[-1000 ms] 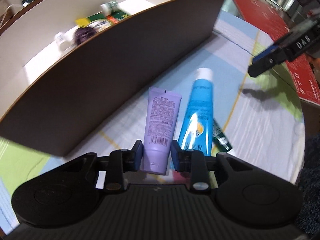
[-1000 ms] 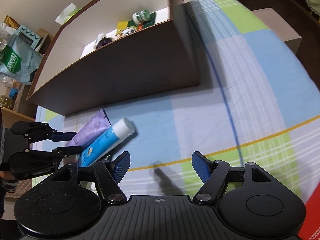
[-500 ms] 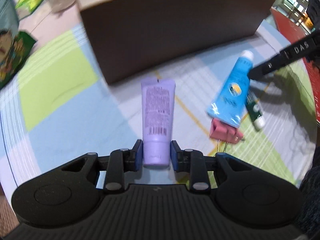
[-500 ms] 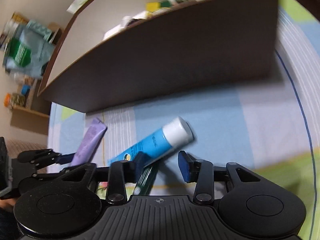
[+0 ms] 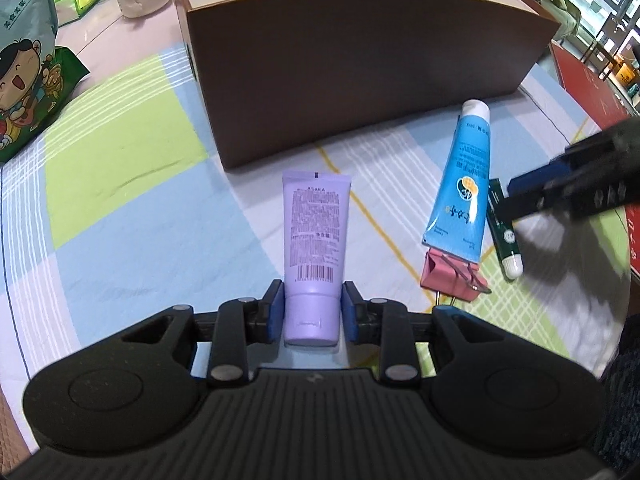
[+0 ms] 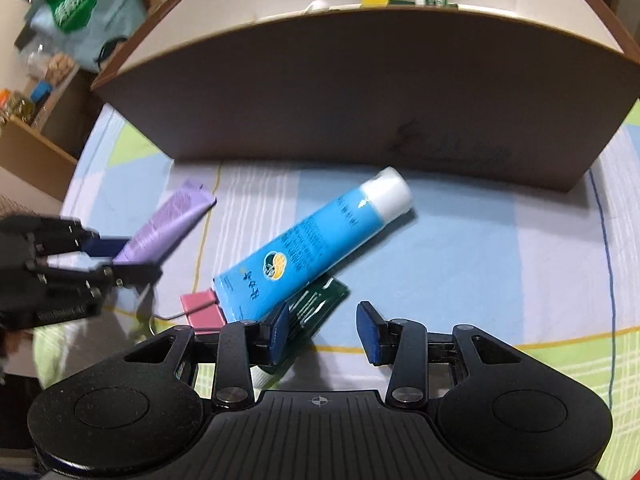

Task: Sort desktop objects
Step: 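Grasp the purple tube with the left tool while the right tool grasps the green tube, then lift the lavender tube and green tube over the box with both tools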

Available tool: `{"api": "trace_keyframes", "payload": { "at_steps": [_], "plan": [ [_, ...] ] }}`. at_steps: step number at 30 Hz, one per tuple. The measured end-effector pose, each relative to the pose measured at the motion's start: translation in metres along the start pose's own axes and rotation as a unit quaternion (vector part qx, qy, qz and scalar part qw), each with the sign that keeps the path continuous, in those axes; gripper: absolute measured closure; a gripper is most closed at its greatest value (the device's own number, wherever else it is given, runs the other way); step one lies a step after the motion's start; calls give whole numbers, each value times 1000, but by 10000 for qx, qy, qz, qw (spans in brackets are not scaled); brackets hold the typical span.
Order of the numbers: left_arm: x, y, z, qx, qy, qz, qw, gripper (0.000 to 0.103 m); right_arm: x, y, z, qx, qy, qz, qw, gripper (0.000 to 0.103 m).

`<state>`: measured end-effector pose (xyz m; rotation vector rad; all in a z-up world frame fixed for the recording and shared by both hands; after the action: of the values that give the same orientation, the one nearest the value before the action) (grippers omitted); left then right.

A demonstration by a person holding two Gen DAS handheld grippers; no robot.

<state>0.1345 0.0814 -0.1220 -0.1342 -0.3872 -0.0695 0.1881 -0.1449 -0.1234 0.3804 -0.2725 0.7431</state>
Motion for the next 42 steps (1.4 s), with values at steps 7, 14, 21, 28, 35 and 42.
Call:
{"api": "trace_keyframes", "payload": {
  "at_steps": [7,14,21,28,35,42],
  "plan": [
    [5,-3,-6,16,6,-127,9999,77,-9,18,-4,-462,53,1307,9903,80],
    [-6,-9,-1,-183,101,-196,9996,77,-27,-14,13,-452,171,1546,9868,80],
    [8,-13,-8,-68,21,-227,9997,76,-36,-13,16,-695,-58,1305,9890,80],
    [2,-25,-6,17,130,-368,9992,76,-42,-10,15,-777,19,1503,9856,87],
    [-14,-32,2,-327,367,-257,9985,76,-46,-35,29,-9,309,665,9973,87],
    [-8,-32,41,-305,13,-158,9994,76,-42,-51,63,487,169,223,9984,87]
  ]
}}
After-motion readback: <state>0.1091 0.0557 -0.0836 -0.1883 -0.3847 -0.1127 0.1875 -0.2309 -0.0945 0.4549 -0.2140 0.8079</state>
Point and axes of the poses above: each gripper's, at about its wrist camera, not at the fingertips, and z roughly against the way its jaws point, y to its left, x to its top, the point moved 3 cm from there along -z, roughly the way its jaws point, and after that the axes turned 7 degrees about z, right-handed, at the moved point
